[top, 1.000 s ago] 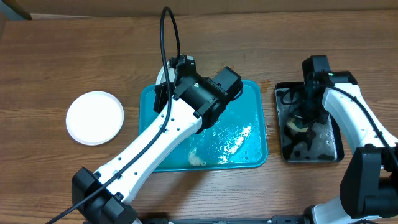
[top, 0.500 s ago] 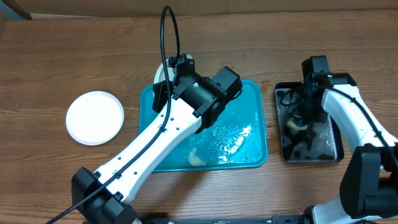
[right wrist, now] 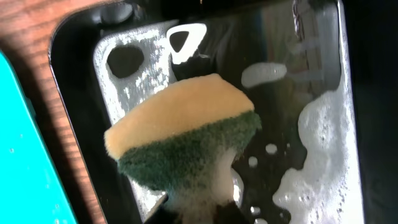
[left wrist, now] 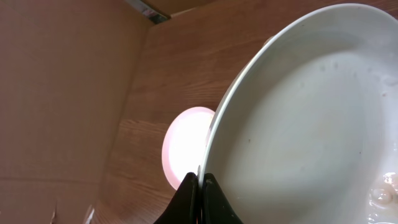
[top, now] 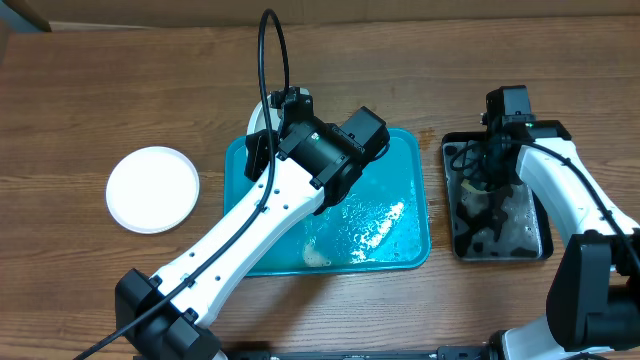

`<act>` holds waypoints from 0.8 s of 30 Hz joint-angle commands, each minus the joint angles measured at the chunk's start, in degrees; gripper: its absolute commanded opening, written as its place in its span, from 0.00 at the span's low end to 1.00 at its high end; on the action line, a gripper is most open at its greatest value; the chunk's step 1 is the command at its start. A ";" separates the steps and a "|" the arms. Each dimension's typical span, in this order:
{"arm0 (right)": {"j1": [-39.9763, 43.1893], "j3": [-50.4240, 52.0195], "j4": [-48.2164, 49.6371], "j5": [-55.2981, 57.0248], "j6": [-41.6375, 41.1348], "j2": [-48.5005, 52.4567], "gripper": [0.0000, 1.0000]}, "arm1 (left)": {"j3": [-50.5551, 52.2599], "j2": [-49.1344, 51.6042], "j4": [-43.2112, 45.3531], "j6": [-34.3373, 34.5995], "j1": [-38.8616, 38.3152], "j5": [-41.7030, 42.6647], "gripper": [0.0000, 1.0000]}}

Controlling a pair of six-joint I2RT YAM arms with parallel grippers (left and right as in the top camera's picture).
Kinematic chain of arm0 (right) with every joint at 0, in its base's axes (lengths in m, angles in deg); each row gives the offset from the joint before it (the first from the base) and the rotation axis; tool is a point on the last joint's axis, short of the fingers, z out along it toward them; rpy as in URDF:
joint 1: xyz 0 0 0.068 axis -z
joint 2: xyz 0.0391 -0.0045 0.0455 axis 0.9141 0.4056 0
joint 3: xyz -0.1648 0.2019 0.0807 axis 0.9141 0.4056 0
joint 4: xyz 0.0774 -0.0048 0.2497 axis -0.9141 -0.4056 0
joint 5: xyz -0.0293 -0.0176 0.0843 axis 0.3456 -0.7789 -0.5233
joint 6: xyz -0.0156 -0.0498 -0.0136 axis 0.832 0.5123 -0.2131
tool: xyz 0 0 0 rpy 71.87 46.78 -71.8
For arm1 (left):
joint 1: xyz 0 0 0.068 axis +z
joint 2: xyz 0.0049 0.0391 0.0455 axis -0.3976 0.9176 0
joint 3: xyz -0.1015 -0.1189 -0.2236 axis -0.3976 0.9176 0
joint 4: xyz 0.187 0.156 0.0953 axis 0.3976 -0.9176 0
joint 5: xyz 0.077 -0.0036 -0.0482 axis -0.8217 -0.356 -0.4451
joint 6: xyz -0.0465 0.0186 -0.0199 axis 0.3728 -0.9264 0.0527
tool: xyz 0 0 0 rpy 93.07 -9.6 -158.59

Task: Clean dirty plates on tray and stack at the side

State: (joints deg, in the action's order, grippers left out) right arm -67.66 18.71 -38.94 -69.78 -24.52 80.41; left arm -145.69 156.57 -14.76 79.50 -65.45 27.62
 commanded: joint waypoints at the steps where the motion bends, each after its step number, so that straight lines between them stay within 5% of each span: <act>1: 0.11 2.23 1.49 -0.28 1.66 -0.04 0.16 | -0.87 0.42 0.00 1.84 -0.17 -1.99 0.04; 3: 0.11 3.61 2.27 -0.28 1.64 -0.04 0.30 | -0.87 0.42 0.00 1.84 -0.17 -1.99 0.04; 9: 0.11 4.26 2.19 -0.28 1.64 -0.11 0.41 | -0.87 0.42 -0.20 1.81 -0.17 -1.99 0.04; 13: 0.11 2.40 -0.07 -0.28 1.64 -0.48 0.59 | -0.87 0.42 -0.48 1.81 -0.17 -1.99 0.04; 24: 0.11 -6.56 -12.37 -2.75 0.96 -7.13 0.64 | -0.87 0.42 -2.21 1.97 0.70 -2.01 0.04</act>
State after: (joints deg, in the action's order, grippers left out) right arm -67.66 14.03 -50.04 -70.72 -23.21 77.42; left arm -145.69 156.57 -16.70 79.65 -65.34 27.62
